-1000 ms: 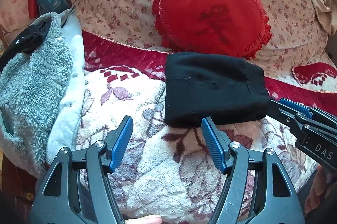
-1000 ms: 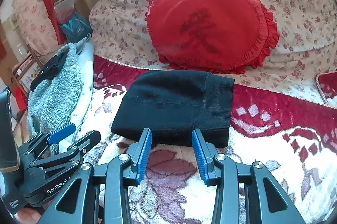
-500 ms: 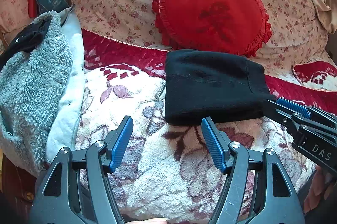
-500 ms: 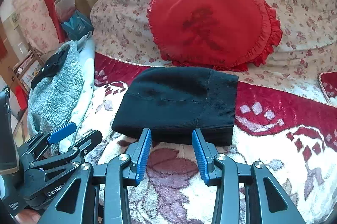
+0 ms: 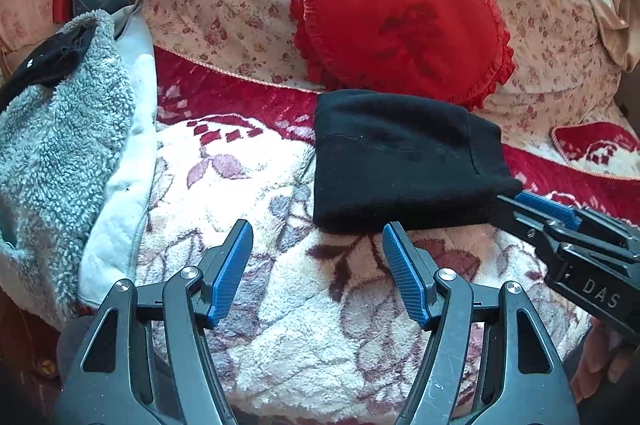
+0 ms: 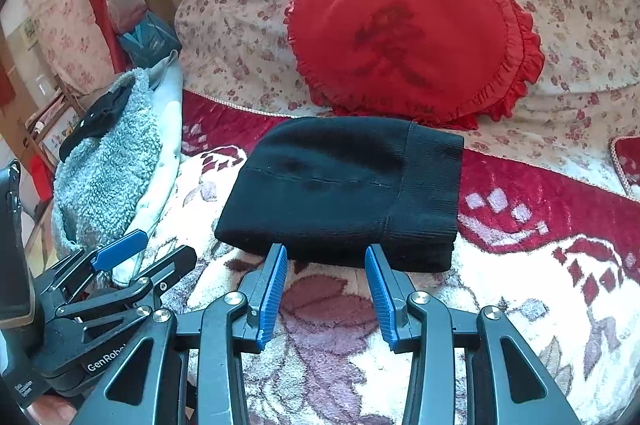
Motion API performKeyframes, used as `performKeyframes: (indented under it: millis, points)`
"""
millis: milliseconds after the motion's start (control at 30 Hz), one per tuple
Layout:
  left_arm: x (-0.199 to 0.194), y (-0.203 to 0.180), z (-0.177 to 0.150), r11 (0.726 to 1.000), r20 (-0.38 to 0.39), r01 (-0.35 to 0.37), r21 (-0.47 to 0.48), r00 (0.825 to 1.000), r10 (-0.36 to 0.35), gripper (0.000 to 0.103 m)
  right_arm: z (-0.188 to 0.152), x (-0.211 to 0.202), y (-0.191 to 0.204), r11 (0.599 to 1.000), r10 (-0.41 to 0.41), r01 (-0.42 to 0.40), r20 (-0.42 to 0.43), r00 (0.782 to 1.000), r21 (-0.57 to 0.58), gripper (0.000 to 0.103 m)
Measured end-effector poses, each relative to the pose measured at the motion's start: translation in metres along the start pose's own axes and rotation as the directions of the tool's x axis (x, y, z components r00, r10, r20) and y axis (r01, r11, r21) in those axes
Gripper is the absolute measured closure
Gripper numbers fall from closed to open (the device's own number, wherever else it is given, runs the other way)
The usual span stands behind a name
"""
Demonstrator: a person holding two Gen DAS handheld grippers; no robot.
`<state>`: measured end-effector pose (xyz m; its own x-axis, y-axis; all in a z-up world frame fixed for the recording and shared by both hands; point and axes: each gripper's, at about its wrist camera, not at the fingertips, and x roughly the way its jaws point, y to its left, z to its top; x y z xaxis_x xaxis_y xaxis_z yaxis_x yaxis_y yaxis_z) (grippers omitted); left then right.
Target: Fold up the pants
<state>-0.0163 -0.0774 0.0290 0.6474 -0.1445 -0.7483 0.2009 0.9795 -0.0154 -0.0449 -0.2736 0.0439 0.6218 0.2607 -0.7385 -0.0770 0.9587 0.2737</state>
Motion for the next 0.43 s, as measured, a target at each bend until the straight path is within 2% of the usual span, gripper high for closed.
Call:
performKeyframes:
  millis: [233,433]
  points:
    - [0.002,0.005,0.001,1.0,0.013,-0.007,-0.011,1.0,0.007,0.035,-0.002,0.002,-0.007,1.0,-0.008,0.008,-0.004,1.0,0.013,0.064]
    - [0.01,0.007,0.003,1.0,0.007,-0.015,-0.011,1.0,0.015,0.035,0.001,0.004,-0.032,0.997,-0.048,0.048,-0.005,0.999,0.059,0.064]
